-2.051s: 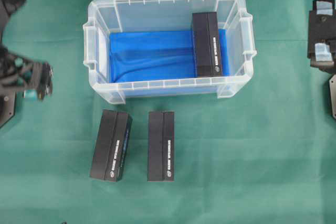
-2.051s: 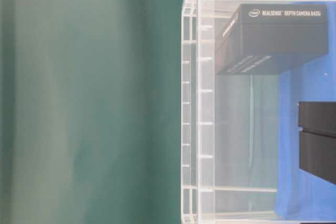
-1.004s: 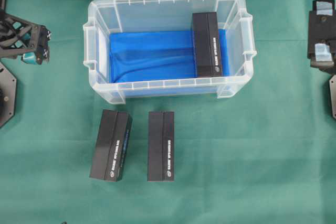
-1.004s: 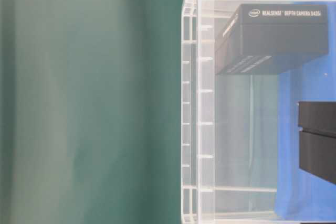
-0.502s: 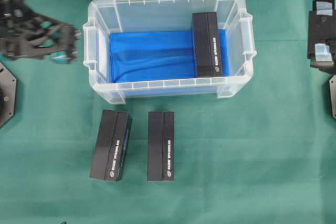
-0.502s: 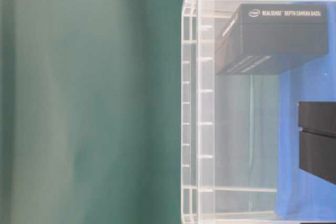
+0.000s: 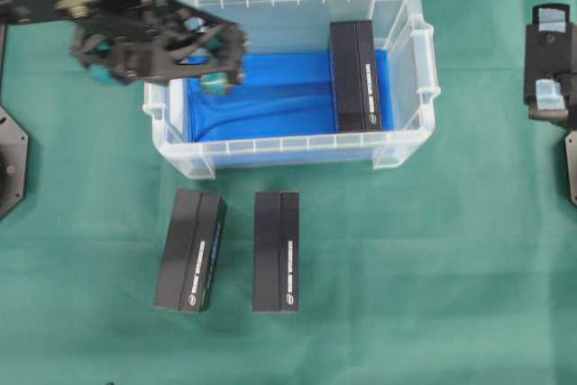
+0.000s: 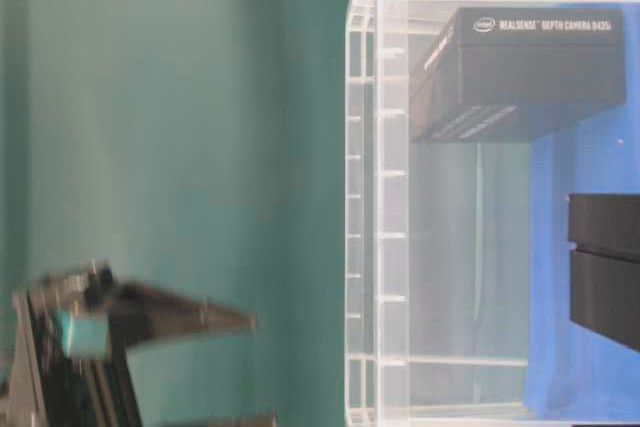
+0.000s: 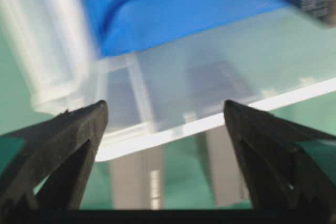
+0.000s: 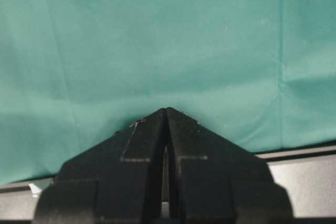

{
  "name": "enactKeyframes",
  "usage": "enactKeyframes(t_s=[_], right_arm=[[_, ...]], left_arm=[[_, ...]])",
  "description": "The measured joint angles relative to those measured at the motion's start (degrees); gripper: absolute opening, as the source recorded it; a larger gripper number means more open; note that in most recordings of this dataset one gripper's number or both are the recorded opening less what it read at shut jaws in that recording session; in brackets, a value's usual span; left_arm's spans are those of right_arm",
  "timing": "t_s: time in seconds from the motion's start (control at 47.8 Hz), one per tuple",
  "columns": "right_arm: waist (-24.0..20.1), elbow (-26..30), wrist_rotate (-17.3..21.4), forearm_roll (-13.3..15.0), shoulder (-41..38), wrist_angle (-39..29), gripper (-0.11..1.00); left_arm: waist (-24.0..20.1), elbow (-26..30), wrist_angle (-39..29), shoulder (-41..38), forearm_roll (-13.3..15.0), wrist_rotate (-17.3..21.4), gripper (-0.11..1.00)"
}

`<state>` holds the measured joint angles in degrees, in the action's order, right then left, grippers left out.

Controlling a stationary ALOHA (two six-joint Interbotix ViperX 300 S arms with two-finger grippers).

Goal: Take the box out of the case with the left arm.
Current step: 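Move the open left gripper over the right black box in the case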

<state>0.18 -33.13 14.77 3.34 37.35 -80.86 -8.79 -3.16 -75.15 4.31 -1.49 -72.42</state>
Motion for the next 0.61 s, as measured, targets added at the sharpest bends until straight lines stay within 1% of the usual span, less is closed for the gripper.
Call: enactKeyframes(t_s=[0.251, 0.439, 0.607], right_arm=[[0.0, -0.4, -0.1, 0.0, 0.0, 1.3, -0.01], [0.0, -1.0, -0.1, 0.2, 0.0, 2.0, -0.01], [0.0, -1.8, -0.1, 0.4, 0.0, 2.4, -0.01]], left_arm=[[-0.7, 10.3, -0.3, -8.9, 0.0, 1.0, 0.97], [-1.2, 17.0, 0.1, -16.2, 0.0, 4.0, 0.97], [-1.5, 22.1, 0.6, -21.9, -0.3, 5.0, 0.97]])
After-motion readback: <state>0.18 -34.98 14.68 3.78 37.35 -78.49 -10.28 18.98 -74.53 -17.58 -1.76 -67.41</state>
